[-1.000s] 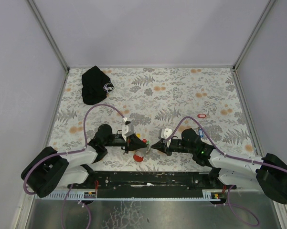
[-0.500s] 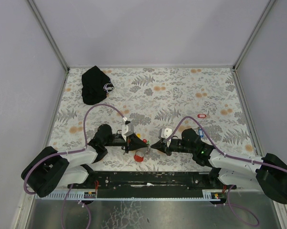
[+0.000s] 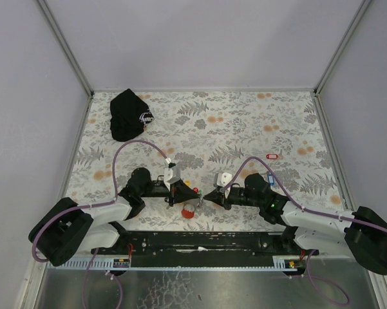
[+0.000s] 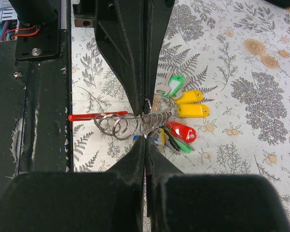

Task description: Put the keys on the keyring

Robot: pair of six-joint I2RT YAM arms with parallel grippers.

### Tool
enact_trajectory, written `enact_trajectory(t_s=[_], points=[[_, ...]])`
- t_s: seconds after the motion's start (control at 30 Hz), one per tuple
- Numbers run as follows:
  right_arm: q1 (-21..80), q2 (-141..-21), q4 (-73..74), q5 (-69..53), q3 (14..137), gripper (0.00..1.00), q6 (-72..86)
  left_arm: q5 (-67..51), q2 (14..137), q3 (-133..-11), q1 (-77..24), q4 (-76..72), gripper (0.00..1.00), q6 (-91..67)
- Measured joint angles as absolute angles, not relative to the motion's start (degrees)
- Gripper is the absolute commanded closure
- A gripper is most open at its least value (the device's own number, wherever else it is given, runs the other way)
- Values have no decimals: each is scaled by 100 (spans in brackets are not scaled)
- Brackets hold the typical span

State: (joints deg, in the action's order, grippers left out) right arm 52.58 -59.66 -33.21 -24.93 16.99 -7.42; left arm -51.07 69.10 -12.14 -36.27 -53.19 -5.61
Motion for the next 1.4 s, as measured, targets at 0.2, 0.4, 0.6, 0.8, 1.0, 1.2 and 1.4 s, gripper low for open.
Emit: enact_trajectory(t_s=[0.2,0.4,0.6,0.8,1.0,1.2,1.4], points=[[5258,-5966,-3323,-2493,1699,100,-718,-5113,6941,-1214,-3627,-5341,100,-576],[5256,-5966,-3328,-2493,1699,100,-681,-5131,6982,-1214,-3627,-5395,100,-596],[5258,-5966,-3326,-2425,1699,100,-637,-5166,7000,-1214,-3627,-5428,100,-631],[5258,-5975,-3328,-2250,1699,100,-574,-5236,7002,-1214,-3627,-5433,100,-676],[5258,-5975,-3332,-2217,1699,100,-543,-5258,7013,-1214,-3627,-5443,100,-687],[5258,-5972,-3330,-2324,1699,100,-541,-5089,6901,-1127,-3627,-5492,100,-690],[5258,-5970,-3358,-2373,1699,100,-543,-5035,6873,-1103,-3627,-5551,100,-711]])
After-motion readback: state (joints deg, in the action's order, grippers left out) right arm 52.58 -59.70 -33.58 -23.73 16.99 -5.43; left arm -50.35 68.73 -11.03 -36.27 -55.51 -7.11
